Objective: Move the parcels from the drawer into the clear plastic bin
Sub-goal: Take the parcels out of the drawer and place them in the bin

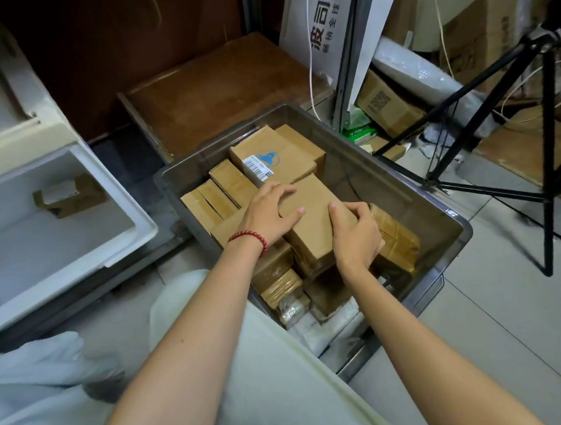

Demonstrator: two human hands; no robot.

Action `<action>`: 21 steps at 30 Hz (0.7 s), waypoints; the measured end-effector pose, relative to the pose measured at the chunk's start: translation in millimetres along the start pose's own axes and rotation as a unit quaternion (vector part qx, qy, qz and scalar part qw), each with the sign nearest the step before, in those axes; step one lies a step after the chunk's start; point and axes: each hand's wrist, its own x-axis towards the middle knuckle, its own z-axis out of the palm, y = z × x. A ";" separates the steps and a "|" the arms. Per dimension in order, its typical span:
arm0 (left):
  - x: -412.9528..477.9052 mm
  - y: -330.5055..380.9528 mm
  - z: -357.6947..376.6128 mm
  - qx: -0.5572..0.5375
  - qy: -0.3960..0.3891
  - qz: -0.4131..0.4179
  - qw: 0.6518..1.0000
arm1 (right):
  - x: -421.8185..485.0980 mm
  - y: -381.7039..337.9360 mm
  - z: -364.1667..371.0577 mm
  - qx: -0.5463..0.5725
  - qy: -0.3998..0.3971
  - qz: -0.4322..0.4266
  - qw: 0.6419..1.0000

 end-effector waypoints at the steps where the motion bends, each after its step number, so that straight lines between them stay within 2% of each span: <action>1: 0.7 0.5 -0.5 0.021 0.004 0.001 1.000 | 3.7 -1.7 1.3 -0.022 -0.008 -0.011 1.000; 4: -0.8 2.9 1.5 0.168 0.023 0.008 0.986 | 14.6 -4.0 0.2 -0.115 -0.046 -0.038 0.992; 6: -5.6 1.8 3.6 0.228 0.031 0.010 0.973 | 21.5 -3.5 -6.2 -0.149 -0.083 -0.067 0.983; 11: -13.0 -1.3 -2.7 0.238 0.040 0.025 0.970 | 42.8 3.8 -37.6 -0.123 -0.121 -0.133 0.976; 13: -15.1 2.5 -3.6 0.223 0.058 0.032 0.973 | 51.1 8.9 -49.8 -0.119 -0.133 -0.118 0.977; 16: -16.8 5.6 -1.3 0.213 0.041 0.026 0.976 | 61.5 15.3 -67.6 -0.102 -0.205 -0.068 0.971; 19: -17.4 4.4 -0.4 0.210 0.030 0.019 0.977 | 68.4 21.4 -75.5 -0.184 -0.297 -0.072 0.934; 21: -18.5 2.8 -0.6 0.205 0.029 0.019 0.978 | 70.3 28.3 -73.7 -0.249 -0.313 -0.088 0.912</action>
